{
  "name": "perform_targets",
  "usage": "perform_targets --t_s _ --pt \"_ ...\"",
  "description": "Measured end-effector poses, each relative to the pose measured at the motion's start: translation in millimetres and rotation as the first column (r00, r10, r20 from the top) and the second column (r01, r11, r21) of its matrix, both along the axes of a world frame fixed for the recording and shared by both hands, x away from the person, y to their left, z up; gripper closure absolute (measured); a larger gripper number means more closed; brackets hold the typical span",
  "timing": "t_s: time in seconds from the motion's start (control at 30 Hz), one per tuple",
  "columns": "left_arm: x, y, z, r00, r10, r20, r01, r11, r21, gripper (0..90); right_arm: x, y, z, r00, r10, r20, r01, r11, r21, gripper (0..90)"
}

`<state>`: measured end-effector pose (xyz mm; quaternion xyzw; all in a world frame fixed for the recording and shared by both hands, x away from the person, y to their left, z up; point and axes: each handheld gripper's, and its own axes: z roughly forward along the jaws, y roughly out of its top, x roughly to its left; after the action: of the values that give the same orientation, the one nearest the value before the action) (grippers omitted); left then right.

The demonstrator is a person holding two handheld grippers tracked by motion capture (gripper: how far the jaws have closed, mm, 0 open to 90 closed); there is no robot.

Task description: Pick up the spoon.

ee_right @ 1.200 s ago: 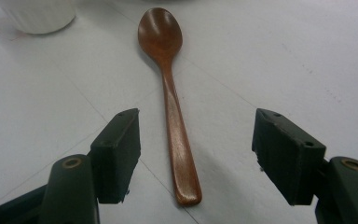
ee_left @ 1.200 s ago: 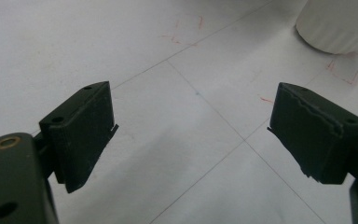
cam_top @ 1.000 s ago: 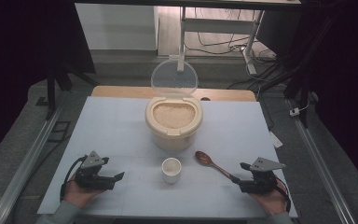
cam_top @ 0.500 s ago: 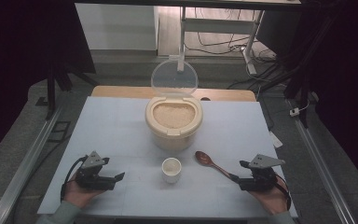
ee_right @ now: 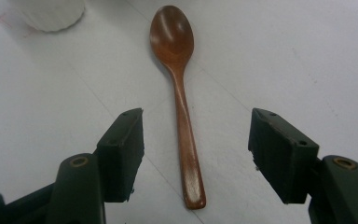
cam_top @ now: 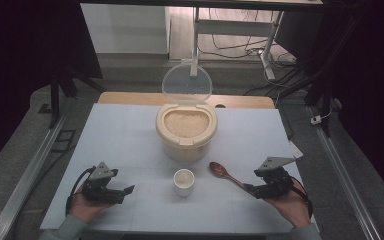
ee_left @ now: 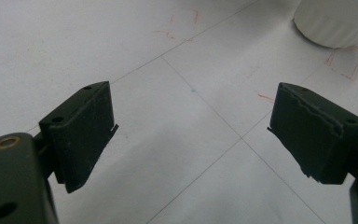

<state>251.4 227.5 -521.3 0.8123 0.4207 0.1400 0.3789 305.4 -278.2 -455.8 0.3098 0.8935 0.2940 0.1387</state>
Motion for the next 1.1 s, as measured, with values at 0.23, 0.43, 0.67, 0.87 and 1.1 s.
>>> perform_targets --t_s 0.23,0.43,0.67,0.87,1.1 --pt "1.2 -0.9 -1.0 1.0000 -0.004 -0.007 0.004 1.0000 0.003 13.7 20.3 19.1 9.0 0.9974 0.017 -0.070 -0.022 0.9977 -0.064 36.5" --pt "1.4 -1.1 -1.4 0.9999 -0.008 -0.007 0.008 0.9999 0.007 13.7 32.4 34.8 7.8 0.9912 0.033 -0.128 -0.048 0.9923 -0.114 37.9" --pt "1.5 -1.5 -2.2 0.9999 -0.009 -0.008 0.009 0.9998 0.017 13.7 36.7 39.3 -9.0 0.9850 0.035 -0.169 -0.066 0.9815 -0.180 41.8" --pt "1.6 -1.8 -2.7 0.9999 -0.010 -0.010 0.010 0.9997 0.023 13.7 40.1 37.2 -18.3 0.9793 0.032 -0.200 -0.072 0.9779 -0.197 45.3" --pt "1.8 -0.8 -3.3 0.9999 -0.011 -0.012 0.011 0.9996 0.026 13.7 42.1 37.0 -26.0 0.9714 0.029 -0.236 -0.081 0.9738 -0.212 50.8"
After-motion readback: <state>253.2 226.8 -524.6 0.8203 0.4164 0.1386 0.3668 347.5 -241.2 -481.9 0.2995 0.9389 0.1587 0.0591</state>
